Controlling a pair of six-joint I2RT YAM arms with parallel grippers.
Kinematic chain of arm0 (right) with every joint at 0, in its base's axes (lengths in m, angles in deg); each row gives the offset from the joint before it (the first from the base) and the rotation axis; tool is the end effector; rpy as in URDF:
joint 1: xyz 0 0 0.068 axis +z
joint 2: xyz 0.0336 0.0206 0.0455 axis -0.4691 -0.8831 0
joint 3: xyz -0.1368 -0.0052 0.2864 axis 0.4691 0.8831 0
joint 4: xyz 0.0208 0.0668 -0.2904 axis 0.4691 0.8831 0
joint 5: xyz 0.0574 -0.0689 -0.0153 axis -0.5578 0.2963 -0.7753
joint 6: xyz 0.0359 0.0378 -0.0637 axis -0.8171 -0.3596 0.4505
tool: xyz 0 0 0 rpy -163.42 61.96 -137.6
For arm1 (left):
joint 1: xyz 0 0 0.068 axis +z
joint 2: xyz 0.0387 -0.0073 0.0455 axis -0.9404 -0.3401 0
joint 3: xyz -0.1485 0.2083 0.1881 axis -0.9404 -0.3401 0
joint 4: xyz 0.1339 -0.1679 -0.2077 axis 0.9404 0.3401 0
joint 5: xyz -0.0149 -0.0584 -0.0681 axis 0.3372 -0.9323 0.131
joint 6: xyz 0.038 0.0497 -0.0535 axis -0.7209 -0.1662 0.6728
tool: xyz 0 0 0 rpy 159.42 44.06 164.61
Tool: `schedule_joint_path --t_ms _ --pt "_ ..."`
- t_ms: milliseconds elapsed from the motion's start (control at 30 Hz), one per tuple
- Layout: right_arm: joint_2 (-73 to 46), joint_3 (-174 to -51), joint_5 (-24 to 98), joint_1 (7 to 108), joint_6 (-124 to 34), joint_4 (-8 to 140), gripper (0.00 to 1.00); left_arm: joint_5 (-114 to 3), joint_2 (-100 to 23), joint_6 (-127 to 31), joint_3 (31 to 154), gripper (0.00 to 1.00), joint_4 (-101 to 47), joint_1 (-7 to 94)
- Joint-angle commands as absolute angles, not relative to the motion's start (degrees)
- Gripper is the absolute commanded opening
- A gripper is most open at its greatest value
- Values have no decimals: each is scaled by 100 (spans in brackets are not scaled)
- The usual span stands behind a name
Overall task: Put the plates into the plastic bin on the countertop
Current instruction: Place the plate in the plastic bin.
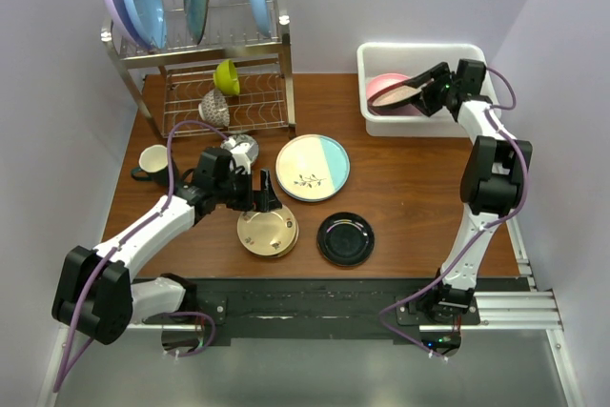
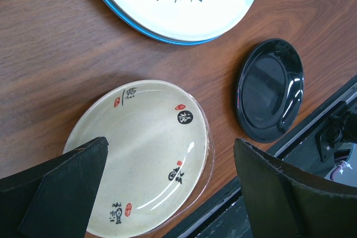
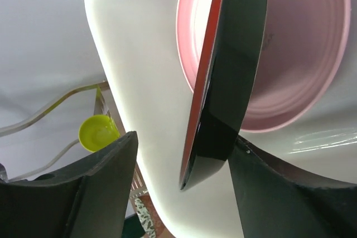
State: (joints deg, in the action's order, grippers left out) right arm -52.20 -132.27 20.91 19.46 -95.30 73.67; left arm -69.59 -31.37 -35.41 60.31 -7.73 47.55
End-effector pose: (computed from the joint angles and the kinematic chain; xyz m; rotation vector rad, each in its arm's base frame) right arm 0.5729 -0.0568 0.2441 0.9879 2.0058 0.9202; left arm 0.2518 -0.1340 0.2184 0.1568 2.4562 -0.8413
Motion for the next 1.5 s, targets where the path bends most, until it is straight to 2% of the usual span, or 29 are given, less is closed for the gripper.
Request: schedule_joint_path --t_ms 0,633,900,1167,1467 --pt "-4979 -13421 1902 1963 -9304 7742 70 -7064 -3120 -3601 6093 99 -941 4744" --pt "-4504 -13148 2437 1945 -8750 9060 72 -7161 -3190 -3575 6058 99 -1055 4744" --pt "-4531 -12947 2095 1928 -8952 8578 73 -7161 -3190 -3601 6014 99 -1047 4744" --pt "-3854 -12692 2104 1928 -8698 8375 73 -7170 -3181 -3593 6023 99 -1055 4744" --pt "-2932 -12367 2209 1928 -8513 8489 82 -7135 -3164 -3593 5979 99 -1090 4744"
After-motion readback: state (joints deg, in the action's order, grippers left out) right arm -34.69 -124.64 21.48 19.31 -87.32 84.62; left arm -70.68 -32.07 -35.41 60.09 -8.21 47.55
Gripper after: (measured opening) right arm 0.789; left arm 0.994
